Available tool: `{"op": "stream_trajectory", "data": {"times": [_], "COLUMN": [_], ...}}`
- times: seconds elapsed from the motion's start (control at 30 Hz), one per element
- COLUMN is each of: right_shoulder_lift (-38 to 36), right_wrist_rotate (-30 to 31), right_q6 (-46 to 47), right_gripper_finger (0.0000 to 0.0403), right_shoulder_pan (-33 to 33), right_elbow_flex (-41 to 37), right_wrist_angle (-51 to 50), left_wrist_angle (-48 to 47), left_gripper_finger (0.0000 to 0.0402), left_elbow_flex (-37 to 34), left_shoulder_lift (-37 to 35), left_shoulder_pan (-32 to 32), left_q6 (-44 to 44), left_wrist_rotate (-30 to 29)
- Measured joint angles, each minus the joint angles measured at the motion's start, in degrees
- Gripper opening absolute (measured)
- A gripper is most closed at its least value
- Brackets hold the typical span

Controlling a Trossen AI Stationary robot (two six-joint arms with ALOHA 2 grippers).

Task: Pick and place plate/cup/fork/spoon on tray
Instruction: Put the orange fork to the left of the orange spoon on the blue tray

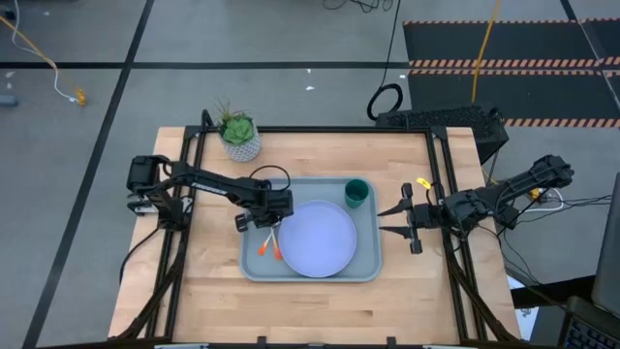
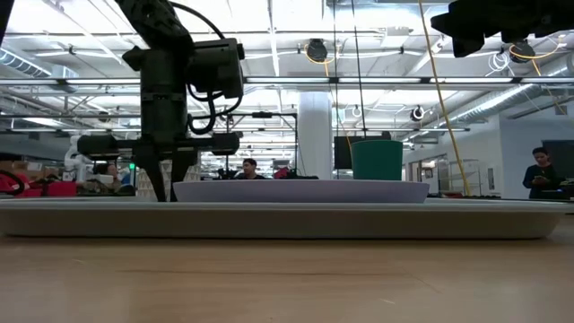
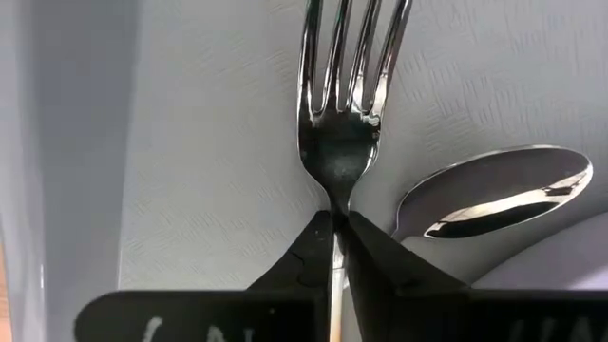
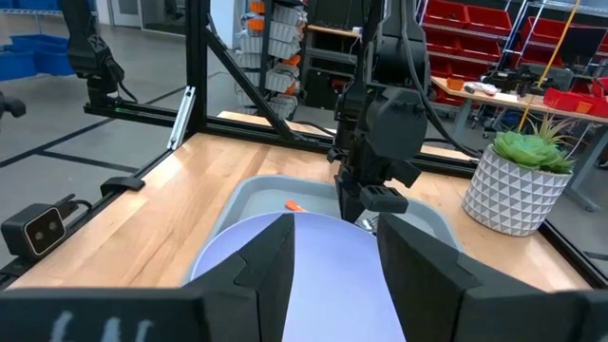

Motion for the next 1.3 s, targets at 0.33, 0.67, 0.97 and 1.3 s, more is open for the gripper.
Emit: {"op": "stream_trajectory", "data": {"times": [0.33, 0.67, 0.97, 1.3], "right_shoulder_lift": [0.00, 0.02, 0.02, 0.02], "right_wrist_rotate": [0.00, 0.00, 0.17, 0.22], "right_q6": [-0.04, -0.04, -0.04, 0.11], "right_gripper_finger": [0.0144, 0.0144, 0.0144, 0.0144], "right_shoulder_pan": [0.00, 0.00, 0.00, 0.00], "right_elbow_flex": [0.00, 0.00, 0.00, 0.00], "right_wrist_angle": [0.00, -0.26, -0.24, -0.31], "left_wrist_angle": [0.60, -4.34, -9.42, -12.35], "left_gripper_finger": [0.0012, 0.0010, 0.0010, 0.0010], "left_elbow_flex": [-0.04, 0.11, 0.17, -0.22], "left_shoulder_lift": [-2.65, -8.35, -8.70, -8.83], "left_shoulder_pan": [1.10, 1.55, 1.55, 2.82], "left_q6": [0.52, 5.26, 11.65, 17.13], "left_wrist_rotate": [1.15, 1.40, -0.96, -4.33]}}
